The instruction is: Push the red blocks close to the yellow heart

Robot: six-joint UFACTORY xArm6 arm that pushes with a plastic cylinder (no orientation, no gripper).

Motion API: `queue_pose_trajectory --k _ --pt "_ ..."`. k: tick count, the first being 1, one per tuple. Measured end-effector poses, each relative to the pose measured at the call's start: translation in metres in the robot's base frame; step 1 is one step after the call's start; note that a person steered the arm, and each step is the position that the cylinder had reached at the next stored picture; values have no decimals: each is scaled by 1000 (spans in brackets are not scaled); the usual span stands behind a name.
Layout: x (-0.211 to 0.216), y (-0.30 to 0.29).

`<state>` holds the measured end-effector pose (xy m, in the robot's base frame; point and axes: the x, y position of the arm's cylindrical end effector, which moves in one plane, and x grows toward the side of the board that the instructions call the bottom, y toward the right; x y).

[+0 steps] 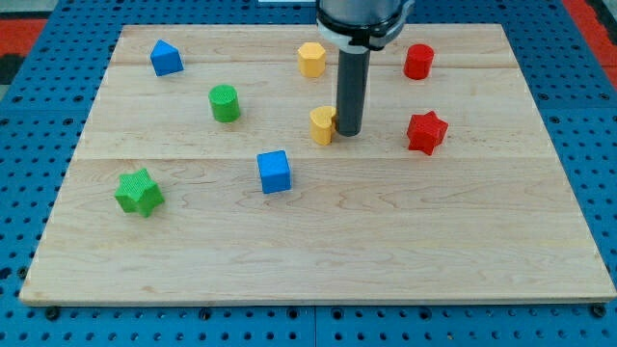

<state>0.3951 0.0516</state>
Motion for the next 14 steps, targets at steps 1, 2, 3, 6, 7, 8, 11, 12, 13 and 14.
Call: queue_pose_trajectory --k 1,2,3,6,7,8,11,12,13,14 --pt "-17 -6" --pt "-45 18" --pt "-64 102" --pt "9 106" --pt "1 49" --pt "-37 102" --pt "-175 142" --pt "-148 124" --pt "-110 119" --pt "-107 86"
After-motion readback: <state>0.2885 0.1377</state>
